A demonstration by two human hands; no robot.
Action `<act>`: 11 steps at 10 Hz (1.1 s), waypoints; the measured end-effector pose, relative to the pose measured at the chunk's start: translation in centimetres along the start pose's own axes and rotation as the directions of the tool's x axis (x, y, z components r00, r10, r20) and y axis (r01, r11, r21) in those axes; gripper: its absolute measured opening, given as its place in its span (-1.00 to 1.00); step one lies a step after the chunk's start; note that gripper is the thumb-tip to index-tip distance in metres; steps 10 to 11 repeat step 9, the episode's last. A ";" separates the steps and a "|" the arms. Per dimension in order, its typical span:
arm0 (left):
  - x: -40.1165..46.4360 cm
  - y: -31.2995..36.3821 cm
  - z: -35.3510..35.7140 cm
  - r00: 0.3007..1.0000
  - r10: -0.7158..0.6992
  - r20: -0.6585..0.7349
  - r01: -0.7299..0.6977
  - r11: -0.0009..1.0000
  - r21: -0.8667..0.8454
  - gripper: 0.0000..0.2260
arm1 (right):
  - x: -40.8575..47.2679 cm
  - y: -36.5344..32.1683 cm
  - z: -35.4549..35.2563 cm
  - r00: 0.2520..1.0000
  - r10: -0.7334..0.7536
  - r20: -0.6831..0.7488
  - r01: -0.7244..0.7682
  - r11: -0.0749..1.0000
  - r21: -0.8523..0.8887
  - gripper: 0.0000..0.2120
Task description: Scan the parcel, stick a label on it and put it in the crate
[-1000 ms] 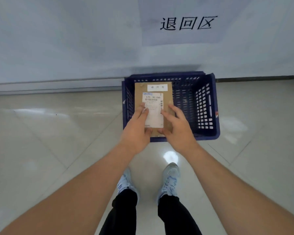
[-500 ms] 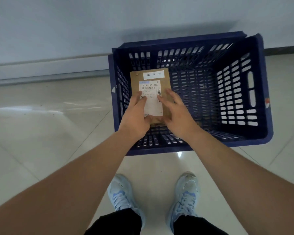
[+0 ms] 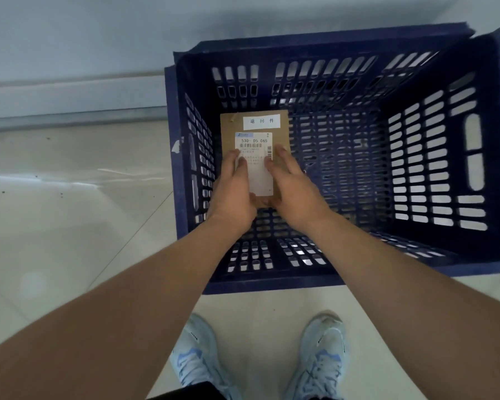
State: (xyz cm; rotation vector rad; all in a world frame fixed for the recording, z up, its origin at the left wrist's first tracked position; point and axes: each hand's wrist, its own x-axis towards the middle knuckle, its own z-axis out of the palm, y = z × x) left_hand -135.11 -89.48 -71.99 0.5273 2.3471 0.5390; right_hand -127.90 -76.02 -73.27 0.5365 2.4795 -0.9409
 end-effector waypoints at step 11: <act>-10.5 15.0 -16.3 0.966 -0.022 0.258 -0.095 0.897 0.431 -0.65 | -12.3 -10.3 -17.0 0.972 0.236 0.007 -0.233 0.965 -0.119 -0.66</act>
